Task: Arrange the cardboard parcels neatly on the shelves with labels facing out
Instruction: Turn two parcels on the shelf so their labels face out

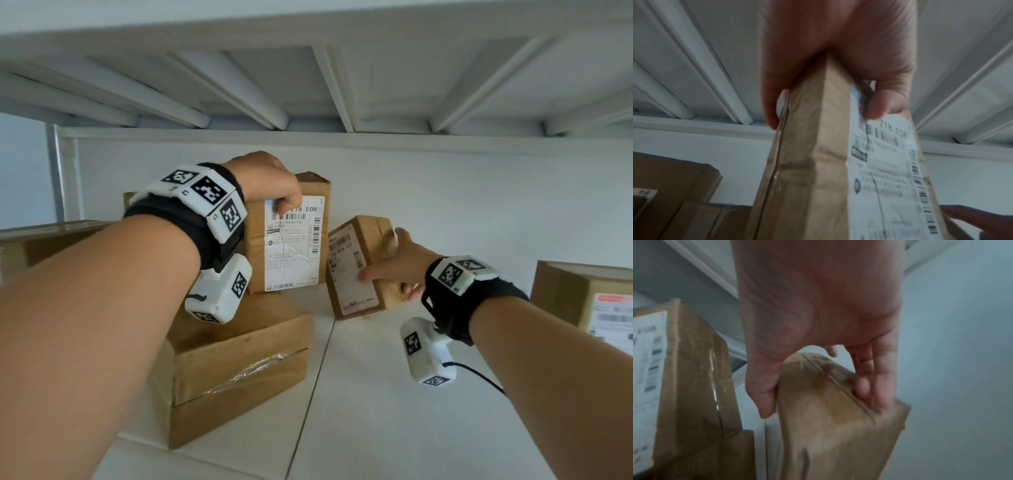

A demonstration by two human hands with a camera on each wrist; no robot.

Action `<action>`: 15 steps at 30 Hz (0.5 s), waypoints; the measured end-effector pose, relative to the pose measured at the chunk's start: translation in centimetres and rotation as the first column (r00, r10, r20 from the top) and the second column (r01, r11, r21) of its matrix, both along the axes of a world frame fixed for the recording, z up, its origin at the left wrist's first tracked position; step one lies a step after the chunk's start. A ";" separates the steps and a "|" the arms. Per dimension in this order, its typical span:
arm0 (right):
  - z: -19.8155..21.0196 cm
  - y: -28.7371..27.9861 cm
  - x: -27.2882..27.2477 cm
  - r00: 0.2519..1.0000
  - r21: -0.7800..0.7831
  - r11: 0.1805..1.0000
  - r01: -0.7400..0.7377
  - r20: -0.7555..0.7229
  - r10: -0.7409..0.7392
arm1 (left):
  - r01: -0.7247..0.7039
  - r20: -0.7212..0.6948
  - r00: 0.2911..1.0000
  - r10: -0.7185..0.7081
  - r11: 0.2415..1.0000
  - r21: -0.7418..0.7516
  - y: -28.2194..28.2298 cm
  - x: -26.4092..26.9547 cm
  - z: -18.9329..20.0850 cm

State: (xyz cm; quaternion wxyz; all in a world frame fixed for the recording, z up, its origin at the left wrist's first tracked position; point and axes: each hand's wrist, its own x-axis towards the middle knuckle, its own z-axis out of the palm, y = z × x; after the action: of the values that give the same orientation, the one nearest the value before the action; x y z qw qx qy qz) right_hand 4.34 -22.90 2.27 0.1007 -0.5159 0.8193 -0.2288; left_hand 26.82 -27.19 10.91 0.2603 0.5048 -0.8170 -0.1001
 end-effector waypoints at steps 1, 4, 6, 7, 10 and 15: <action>-0.1 0.5 -0.2 0.998 0.022 1.000 -0.019 0.060 0.017 | -0.003 0.019 1.000 0.003 1.000 -0.007 0.1 -0.1 0.0; -0.7 1.8 -1.1 0.987 0.078 0.995 -0.069 0.148 0.057 | -0.010 0.059 0.998 0.011 1.000 -0.021 0.3 -0.2 0.1; -1.1 2.3 -1.7 0.982 0.077 0.994 -0.075 0.178 0.060 | -0.005 0.067 0.998 0.007 1.000 -0.024 0.3 -0.2 0.1; -1.2 2.4 -2.0 0.980 0.063 0.996 -0.068 0.191 0.055 | 0.000 0.069 0.998 0.002 1.000 -0.025 0.3 -0.2 0.1; -0.9 2.2 -2.4 0.970 -0.069 0.997 -0.046 0.235 0.061 | 0.007 0.089 0.996 -0.005 1.000 -0.030 0.5 -0.2 0.2; 1.5 2.7 -0.3 0.989 -0.286 0.948 -0.142 -0.009 0.146 | 0.021 0.097 0.995 -0.017 0.999 -0.044 0.7 -0.4 0.2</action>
State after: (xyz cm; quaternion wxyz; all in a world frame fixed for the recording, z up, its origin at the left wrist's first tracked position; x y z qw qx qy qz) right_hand 4.06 -20.22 3.75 0.0464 -0.5821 0.7373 -0.3397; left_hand 26.45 -26.45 11.12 0.2306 0.4954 -0.8354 -0.0596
